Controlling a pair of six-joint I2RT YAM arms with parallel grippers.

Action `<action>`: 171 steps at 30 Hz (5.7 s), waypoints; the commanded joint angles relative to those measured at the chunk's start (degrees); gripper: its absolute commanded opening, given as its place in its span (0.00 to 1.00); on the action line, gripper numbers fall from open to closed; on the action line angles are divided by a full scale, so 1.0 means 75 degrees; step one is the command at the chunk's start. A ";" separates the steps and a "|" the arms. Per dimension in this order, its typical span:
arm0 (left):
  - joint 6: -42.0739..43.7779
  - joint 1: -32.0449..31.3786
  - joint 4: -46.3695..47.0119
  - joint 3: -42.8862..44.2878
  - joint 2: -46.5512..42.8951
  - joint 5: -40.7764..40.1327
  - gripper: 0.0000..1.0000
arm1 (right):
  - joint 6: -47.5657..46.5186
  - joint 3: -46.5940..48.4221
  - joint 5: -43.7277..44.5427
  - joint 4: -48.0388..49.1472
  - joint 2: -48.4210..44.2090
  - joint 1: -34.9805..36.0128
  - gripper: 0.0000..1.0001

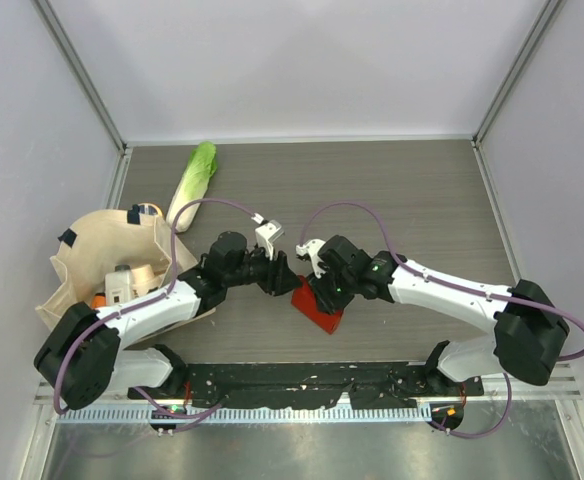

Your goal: Fold the paper box

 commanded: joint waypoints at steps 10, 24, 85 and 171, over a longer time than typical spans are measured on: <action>0.0233 0.0129 0.1183 0.0141 0.0203 -0.0227 0.53 | -0.0079 -0.0042 -0.0300 0.0186 -0.0444 0.0009 0.13; -0.0013 0.0176 0.1781 0.0059 0.0544 0.0454 0.33 | -0.0055 -0.0078 -0.0194 0.0291 -0.0656 -0.0003 0.13; -0.0036 -0.0890 0.1968 -0.0808 0.0860 -0.2652 0.00 | 0.0320 -0.0065 0.2079 0.1239 -0.0081 0.0009 0.14; -0.0634 -0.1429 0.0656 -0.0257 0.0661 -0.3906 0.00 | 0.3601 -0.0640 0.3520 -0.0353 -0.1675 0.0091 0.21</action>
